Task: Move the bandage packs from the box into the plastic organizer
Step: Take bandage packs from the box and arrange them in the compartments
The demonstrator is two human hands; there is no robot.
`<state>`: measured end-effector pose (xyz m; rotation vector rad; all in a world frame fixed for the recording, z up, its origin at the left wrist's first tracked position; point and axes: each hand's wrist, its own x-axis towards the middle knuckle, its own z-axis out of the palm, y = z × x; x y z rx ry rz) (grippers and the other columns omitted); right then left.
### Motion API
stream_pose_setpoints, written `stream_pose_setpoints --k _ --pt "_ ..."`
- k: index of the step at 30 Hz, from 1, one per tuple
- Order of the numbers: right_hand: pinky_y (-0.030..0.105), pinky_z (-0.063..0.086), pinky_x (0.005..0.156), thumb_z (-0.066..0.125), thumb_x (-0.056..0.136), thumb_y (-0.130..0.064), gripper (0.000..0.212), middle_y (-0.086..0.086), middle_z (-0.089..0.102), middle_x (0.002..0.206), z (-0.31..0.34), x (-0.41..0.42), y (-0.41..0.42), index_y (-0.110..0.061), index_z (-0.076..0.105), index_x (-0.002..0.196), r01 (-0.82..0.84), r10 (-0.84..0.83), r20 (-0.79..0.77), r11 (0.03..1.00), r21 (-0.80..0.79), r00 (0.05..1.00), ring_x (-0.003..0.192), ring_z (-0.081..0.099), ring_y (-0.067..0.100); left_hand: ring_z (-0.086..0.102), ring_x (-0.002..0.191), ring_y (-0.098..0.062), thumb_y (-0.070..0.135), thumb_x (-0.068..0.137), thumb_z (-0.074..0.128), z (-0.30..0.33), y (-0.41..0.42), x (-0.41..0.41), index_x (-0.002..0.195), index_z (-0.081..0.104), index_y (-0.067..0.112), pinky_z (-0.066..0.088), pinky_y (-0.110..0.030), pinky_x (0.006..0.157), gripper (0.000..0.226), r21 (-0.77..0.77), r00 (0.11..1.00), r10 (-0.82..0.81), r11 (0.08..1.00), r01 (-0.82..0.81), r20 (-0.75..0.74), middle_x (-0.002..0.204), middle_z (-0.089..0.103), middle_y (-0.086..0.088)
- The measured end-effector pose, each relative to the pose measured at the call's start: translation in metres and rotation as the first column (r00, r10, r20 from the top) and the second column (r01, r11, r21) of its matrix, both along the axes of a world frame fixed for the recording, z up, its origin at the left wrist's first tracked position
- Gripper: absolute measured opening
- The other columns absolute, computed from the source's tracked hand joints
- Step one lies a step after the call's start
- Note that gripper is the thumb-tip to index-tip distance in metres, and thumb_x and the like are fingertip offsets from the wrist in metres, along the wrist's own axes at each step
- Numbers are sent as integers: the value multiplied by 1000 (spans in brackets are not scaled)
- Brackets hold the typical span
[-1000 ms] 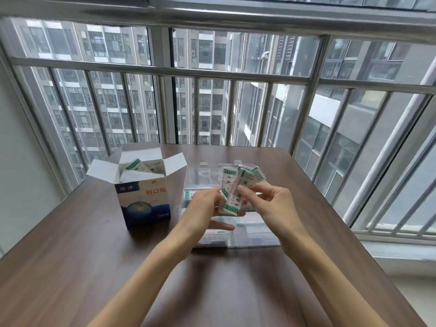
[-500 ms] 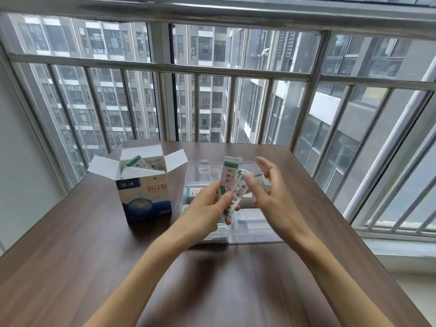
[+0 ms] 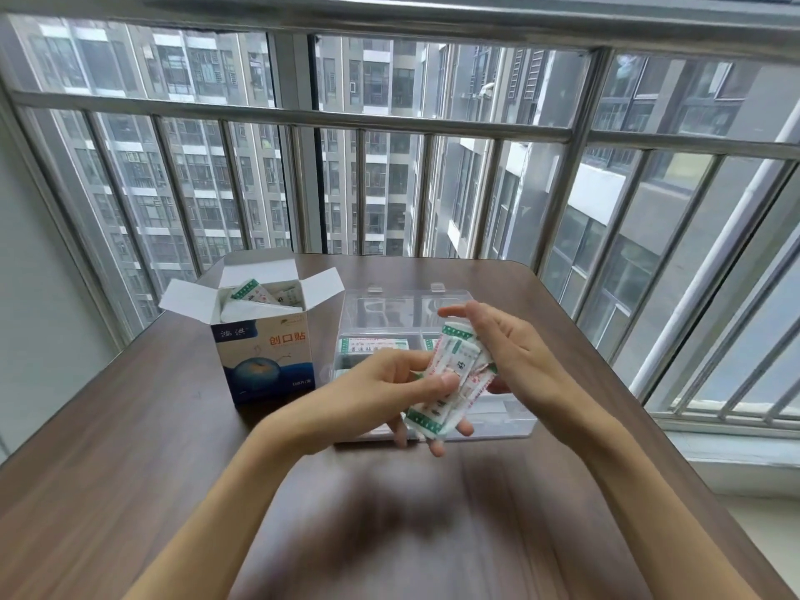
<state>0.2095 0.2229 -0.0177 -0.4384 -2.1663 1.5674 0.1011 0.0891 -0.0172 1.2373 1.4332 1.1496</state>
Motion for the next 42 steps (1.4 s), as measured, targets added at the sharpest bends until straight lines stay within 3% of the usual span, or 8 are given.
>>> stream_pose_setpoints --k 8,15,19,21,23,31,36,42 --pt "30 38 69 52 90 -37 34 18 62 80 5 12 11 -13 76 94 -141 143 18 988 -65 990 76 43 25 71 92 -18 22 101 40 -3 -1 -1 118 55 19 56 -30 73 23 -10 1000 2 1000 -2 -8 99 74 -2" --pt "16 50 65 74 62 -27 16 -3 69 77 8 11 9 -19 77 76 60 -196 -242 877 -476 950 77 58 9 63 67 -8 13 101 39 -7 4 1 111 56 22 59 -31 66 21 -16 980 162 987 -161 116 87 67 -1" --pt "22 50 78 70 80 -24 17 -10 73 89 5 9 -1 -18 74 95 361 -213 -536 914 187 817 88 66 9 64 59 -11 8 101 37 -5 9 -4 109 57 11 59 -32 57 22 -44 882 323 944 -328 344 74 71 -3" --pt "23 44 84 66 83 -33 19 -13 71 95 -6 3 -6 -25 74 98 387 -87 -456 679 623 886 95 61 9 65 59 -13 9 100 35 -2 8 -6 105 59 6 59 -32 56 25 -54 805 346 929 -366 481 73 69 -7" --pt "21 35 90 58 84 -35 22 -18 69 100 -15 -2 -7 -31 74 99 328 -84 -337 538 777 938 100 54 9 66 64 -14 16 100 33 -1 7 -10 106 61 6 58 -34 60 31 -52 773 337 928 -368 537 77 67 -9" --pt "14 36 88 41 84 -37 33 -16 69 100 -8 1 -13 -32 73 93 214 -95 -298 892 398 950 104 52 4 57 55 -11 12 99 36 3 8 -4 96 59 6 51 -25 50 25 -34 861 357 928 -370 364 72 65 -4" --pt "13 43 58 51 84 -59 37 -7 64 92 4 4 -5 -32 60 107 246 -238 -93 966 84 967 73 61 -3 49 50 -10 10 98 40 4 9 3 96 56 12 42 -20 40 16 -67 939 288 958 -280 191 69 56 -2" --pt "7 37 50 59 92 -21 18 -10 63 64 -4 -2 -8 -8 71 90 146 -137 -76 979 142 988 54 54 -3 40 45 -7 5 90 46 5 20 5 82 53 14 22 -13 38 14 -179 967 255 951 -253 -13 72 54 -3"
